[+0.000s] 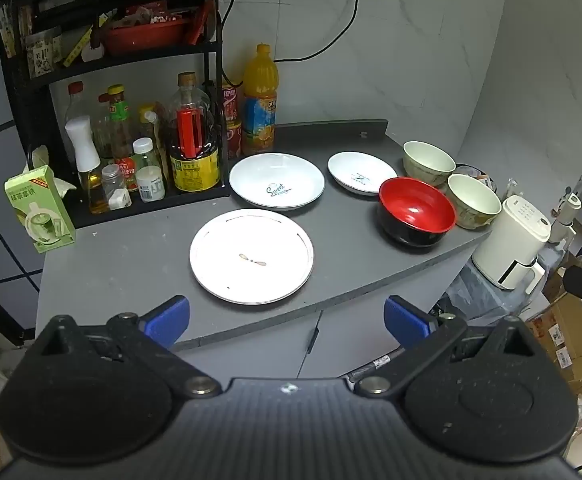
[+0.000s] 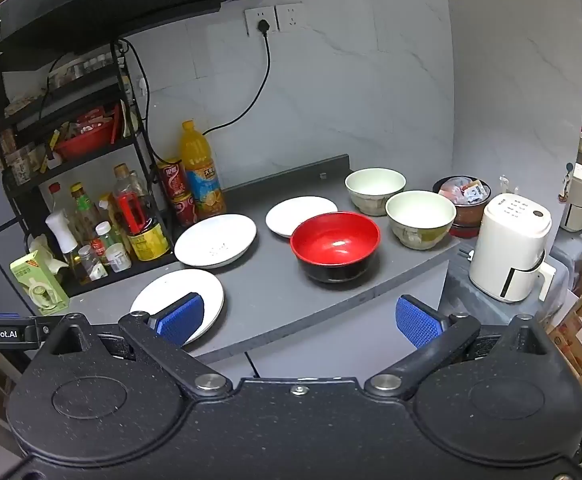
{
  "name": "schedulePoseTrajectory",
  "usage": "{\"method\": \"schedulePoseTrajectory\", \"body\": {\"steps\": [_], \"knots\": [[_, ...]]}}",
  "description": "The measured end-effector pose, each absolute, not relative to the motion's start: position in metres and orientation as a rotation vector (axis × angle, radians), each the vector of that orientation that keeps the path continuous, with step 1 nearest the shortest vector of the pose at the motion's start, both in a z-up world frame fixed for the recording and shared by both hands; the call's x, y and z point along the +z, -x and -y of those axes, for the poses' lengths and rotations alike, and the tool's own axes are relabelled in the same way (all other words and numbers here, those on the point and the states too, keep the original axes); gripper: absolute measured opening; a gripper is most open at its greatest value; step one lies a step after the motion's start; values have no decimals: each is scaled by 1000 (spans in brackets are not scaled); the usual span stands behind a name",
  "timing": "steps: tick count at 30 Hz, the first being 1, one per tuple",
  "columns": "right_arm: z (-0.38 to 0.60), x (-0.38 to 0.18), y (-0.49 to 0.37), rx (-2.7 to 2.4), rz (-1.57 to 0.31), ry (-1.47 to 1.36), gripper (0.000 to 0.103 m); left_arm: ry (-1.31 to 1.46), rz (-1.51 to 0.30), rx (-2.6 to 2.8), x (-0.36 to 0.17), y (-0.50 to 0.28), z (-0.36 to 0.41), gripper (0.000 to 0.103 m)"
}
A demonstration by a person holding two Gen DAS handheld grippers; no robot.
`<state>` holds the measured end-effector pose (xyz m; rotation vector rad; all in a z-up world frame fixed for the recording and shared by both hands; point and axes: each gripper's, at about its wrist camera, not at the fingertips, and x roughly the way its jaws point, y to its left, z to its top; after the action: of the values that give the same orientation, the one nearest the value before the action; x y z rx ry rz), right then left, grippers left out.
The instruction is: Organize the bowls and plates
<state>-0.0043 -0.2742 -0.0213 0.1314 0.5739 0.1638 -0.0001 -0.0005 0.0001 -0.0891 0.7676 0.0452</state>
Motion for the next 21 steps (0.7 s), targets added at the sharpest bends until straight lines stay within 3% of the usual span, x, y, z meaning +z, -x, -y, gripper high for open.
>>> {"method": "schedulePoseTrajectory", "body": {"steps": [21], "knots": [[267, -18, 3, 202, -581, -126, 103, 116, -764, 72, 1, 7, -10, 102]]}}
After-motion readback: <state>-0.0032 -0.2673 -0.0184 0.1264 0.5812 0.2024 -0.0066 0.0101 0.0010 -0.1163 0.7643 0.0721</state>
